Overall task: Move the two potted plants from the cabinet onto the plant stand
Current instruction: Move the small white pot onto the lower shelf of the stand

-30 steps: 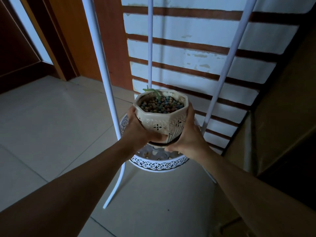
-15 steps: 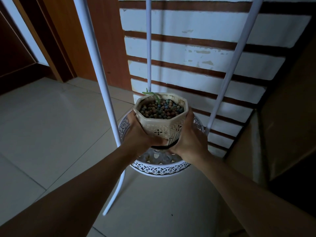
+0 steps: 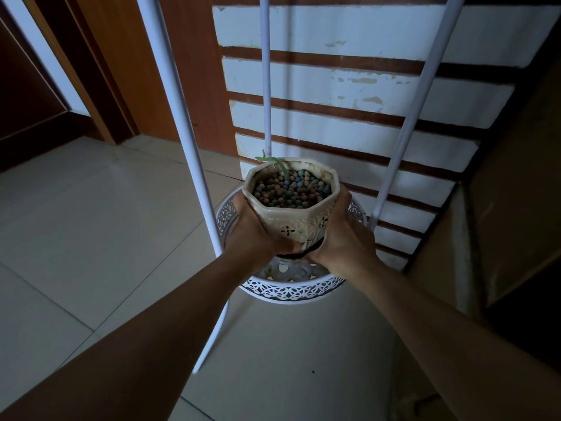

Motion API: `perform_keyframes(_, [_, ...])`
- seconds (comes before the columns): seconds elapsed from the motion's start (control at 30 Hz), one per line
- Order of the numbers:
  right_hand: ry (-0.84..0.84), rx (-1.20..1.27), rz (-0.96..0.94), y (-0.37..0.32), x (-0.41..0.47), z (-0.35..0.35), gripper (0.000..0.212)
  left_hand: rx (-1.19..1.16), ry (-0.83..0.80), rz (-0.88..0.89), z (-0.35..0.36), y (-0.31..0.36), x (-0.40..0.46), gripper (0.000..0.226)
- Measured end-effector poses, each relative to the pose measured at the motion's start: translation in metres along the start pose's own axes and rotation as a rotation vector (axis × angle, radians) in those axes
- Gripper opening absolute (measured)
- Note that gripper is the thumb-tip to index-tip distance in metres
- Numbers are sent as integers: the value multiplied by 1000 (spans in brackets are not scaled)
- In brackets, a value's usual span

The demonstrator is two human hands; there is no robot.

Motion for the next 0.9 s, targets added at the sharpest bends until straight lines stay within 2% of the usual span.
perform_keyframes(0.13, [-66,5,-4,1,-3,-2,127,81,32,32,1,3,-6,114])
perform_keyframes(0.3, [-156,156,-46,-2,-3,-10,113,132,79,81,3,11,-14,116])
perform_keyframes(0.37, [-207,356,39,-1,0,-15,102,143,80,98,3,11,-15,116])
perform_keyframes(0.47, [-336,828,251,1,4,-20,72,170,85,96,1,9,-15,113])
perform_keyframes(0.53, [-367,985,296,-3,4,-21,45,178,93,86,1,7,-13,113])
perform_keyframes(0.57, [-360,1015,317,-4,3,-20,39,181,99,83,1,6,-13,113])
perform_keyframes(0.67, [-288,992,375,-3,5,-12,48,191,113,86,1,4,-14,113])
perform_keyframes(0.9, [-188,954,370,-3,9,-7,45,160,104,81,3,5,-13,111])
Point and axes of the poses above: each hand's wrist, its own x-axis towards the middle knuckle, its own z-axis out of the palm, y = z × x, the point moved 6 cm from there along x, towards the middle knuckle, and after that the axes turned 8 degrees about y, right-handed, at the moved point
